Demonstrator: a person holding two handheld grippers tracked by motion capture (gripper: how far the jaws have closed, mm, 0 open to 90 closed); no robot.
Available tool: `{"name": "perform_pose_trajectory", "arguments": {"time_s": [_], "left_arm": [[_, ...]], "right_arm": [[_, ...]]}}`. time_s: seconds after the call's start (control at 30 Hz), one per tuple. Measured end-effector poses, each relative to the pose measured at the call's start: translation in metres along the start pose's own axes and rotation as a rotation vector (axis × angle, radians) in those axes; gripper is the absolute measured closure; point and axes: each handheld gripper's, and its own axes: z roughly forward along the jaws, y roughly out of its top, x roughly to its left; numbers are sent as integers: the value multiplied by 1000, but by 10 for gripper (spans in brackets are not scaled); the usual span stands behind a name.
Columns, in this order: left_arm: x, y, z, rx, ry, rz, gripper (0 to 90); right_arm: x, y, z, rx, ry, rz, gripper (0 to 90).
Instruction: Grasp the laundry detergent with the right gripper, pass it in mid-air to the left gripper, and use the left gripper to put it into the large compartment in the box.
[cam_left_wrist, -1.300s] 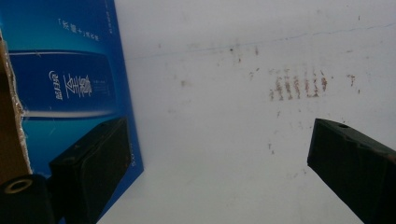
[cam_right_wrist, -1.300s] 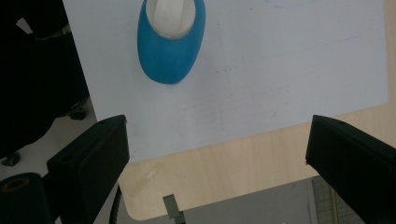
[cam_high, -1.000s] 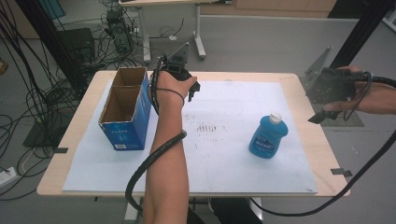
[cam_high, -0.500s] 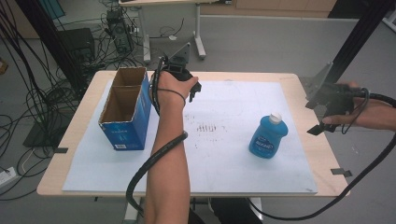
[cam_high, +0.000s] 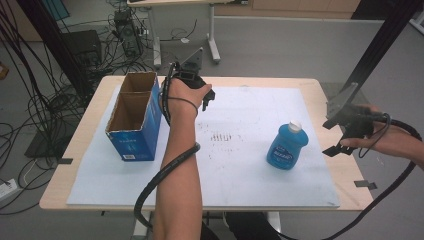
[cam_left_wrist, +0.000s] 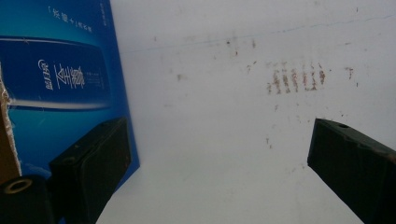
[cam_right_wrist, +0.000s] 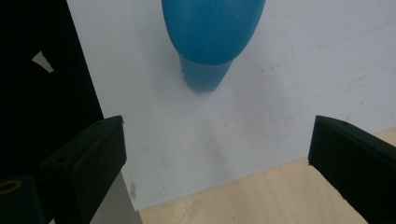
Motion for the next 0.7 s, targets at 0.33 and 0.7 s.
{"name": "perform_pose_trajectory", "arguments": {"time_s": [0.33,0.7], "left_arm": [[4,-1,3,3,-3,-4,68],[2,0,6,10,-3,1,68]], "right_arm": [[1,-15,26,-59,8,52,41],[7,-21,50,-150,2,80,39]]}}
